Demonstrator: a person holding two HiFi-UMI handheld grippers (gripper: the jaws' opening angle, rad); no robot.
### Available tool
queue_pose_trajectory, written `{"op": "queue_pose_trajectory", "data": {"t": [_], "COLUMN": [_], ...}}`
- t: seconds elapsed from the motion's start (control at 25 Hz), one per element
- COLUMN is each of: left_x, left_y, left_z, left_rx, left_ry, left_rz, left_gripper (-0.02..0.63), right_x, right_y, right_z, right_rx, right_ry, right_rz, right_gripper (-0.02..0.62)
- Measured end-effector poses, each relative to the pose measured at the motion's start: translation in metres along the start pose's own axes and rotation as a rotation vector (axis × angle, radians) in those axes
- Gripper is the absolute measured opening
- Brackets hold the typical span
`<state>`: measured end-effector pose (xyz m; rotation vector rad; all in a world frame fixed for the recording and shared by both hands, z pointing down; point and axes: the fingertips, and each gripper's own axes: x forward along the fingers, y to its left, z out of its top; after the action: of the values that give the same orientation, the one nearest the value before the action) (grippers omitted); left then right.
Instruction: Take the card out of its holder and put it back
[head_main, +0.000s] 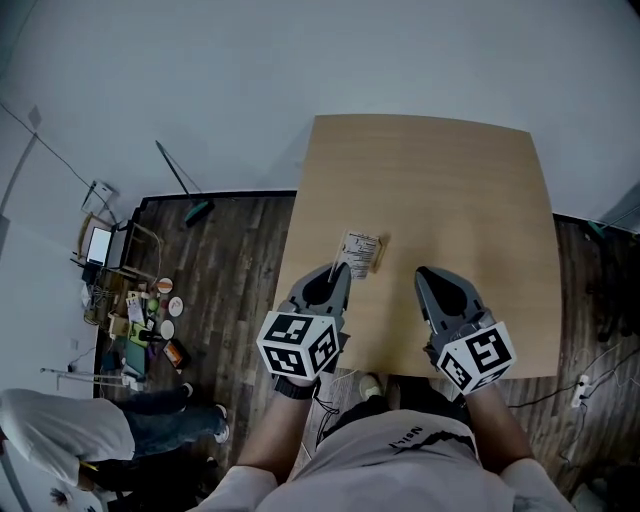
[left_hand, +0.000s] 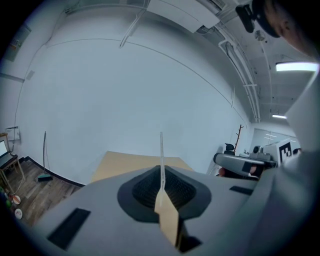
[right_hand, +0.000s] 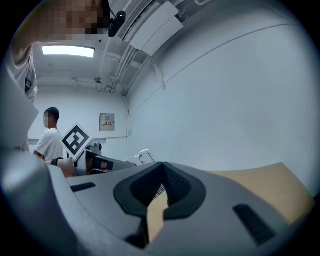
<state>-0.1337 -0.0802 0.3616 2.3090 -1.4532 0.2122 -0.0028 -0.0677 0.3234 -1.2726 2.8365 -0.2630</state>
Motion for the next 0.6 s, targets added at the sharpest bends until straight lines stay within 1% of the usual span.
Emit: {"op": "queue_pose_trajectory", "data": {"t": [0.28,0.4,0.6], "left_x": [0.065,0.094,0.133], "left_y": [0.026,0.04,0.064], "left_z": [-0.041,-0.06,-0.089], "left_rx": [0.019,0.003,-0.033], "left_ry": [0.083,0.122,0.175], "left_rz": [0.006,0.012,0.046], "left_gripper": [0.026,0.026,0.026], "right_x": [0.015,0.026,0.043], "right_y": [-0.032,-0.049,-0.081], "right_z": [-0.026,-0.041,-0.071], "right_rx": [0.046,0.078,0.135], "right_ry": [0.036,0.058,0.103], "right_rz": [-0.002,-0.001,-0.002], "right_gripper": [0.012,0.012,0.012]}}
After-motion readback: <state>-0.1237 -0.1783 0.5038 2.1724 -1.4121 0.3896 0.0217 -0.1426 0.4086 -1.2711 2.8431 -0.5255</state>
